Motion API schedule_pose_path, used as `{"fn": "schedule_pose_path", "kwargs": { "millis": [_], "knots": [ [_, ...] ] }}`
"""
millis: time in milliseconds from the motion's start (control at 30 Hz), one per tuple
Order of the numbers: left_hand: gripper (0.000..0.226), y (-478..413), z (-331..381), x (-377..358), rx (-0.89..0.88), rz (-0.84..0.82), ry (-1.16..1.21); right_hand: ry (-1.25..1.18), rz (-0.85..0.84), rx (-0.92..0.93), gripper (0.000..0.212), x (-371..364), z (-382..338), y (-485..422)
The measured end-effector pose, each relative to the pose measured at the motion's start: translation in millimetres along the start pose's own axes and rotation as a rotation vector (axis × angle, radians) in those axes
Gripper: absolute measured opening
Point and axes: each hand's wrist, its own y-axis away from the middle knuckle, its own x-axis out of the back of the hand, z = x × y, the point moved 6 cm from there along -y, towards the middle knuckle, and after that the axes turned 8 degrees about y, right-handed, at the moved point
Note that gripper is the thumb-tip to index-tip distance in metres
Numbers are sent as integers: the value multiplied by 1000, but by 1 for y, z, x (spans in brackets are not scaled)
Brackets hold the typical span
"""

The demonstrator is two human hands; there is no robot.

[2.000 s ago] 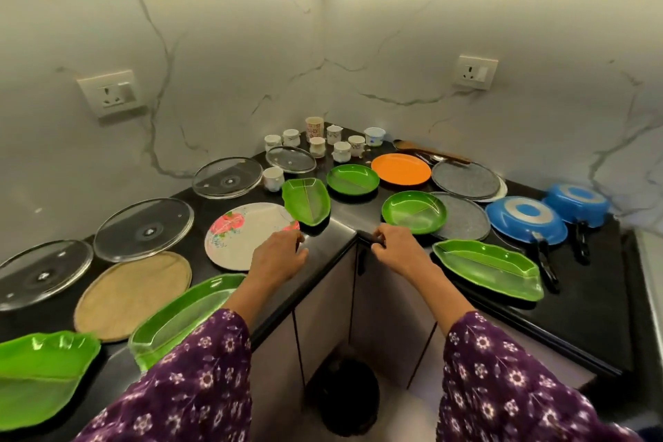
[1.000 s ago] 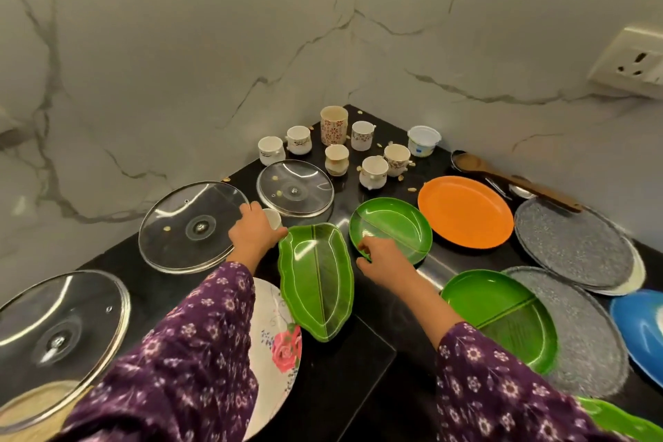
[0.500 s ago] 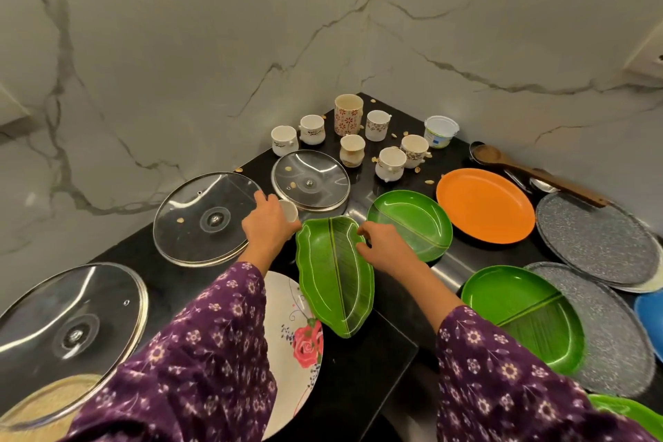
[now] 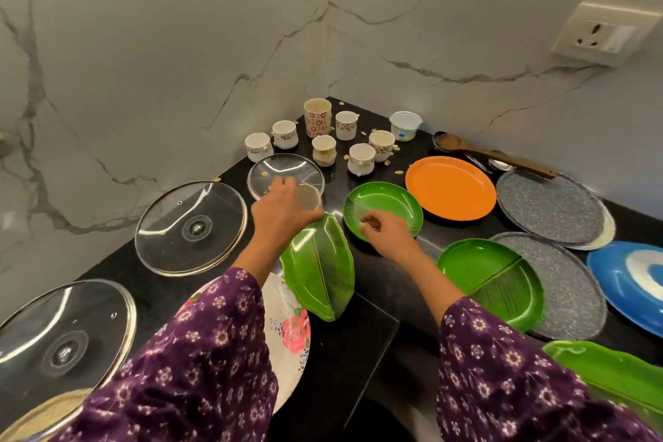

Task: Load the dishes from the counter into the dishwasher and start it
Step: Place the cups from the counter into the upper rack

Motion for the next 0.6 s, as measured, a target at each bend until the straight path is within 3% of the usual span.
{"fn": "schedule_pose_path", "kwargs": {
  "millis": [67, 167, 300, 400, 600],
  "knots": [
    [75, 13, 35, 0, -80, -29, 15, -372, -18, -164, 21, 9, 18, 19],
    [76, 41, 94, -12, -245, -73, 44, -982, -97, -393, 34, 27, 43, 65],
    [74, 94, 177, -49, -495, -155, 161, -1393, -158, -456, 58, 54, 91, 136],
    [71, 146, 240, -82, -660, -258, 251, -1532, -58, -463, 64, 75, 138, 199],
    [70, 260, 346, -140, -956, -531, 241, -1626, 328, -613, 52, 106, 232, 335]
  ]
}}
